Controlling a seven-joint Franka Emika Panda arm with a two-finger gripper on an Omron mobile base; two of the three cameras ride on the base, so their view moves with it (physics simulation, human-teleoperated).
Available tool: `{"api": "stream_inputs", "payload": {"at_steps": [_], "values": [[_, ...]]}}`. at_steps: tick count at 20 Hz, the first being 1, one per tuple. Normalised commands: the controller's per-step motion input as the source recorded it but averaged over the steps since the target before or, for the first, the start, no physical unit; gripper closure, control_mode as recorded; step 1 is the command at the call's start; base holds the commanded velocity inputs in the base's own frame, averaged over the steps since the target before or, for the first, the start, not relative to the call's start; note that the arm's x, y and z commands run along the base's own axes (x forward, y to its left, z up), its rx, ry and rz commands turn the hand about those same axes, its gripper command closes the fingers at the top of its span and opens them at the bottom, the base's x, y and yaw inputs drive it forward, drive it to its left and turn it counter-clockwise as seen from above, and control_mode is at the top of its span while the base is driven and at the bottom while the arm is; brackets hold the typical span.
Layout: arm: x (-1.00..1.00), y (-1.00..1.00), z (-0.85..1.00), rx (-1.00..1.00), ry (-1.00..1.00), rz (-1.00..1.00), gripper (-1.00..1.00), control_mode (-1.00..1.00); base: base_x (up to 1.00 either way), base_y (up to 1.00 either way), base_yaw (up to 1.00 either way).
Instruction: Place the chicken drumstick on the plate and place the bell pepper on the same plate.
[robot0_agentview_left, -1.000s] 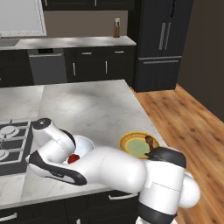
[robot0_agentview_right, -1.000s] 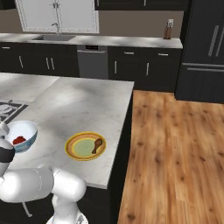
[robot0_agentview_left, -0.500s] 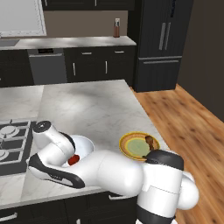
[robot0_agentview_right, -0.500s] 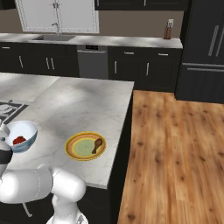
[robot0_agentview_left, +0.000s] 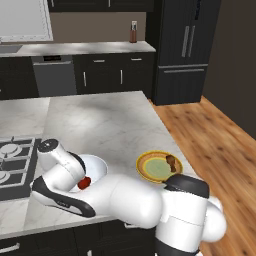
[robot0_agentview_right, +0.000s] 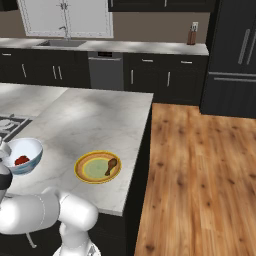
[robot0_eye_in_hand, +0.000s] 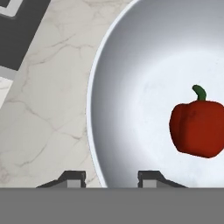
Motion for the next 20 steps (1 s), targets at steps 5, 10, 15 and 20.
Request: {"api": "stream_inputs", "payload": {"at_steps": [5,10,15,20], "values": [[0.00,-0.01,0.00,0.03,0.00,0.00,1.00,-1.00,0.00,0.00,0.00],[0.00,-0.10,0.27,0.13,0.00,0.00,1.00,-1.00,0.00,0.00,0.00],[0.02,-0.12,0.47,0.12,0.00,0.00,1.00,-1.00,0.00,0.00,0.00],[0.11,-0.29,0.42,0.13,-0.05,0.00,1.00,-1.00,0.00,0.00,0.00]]}}
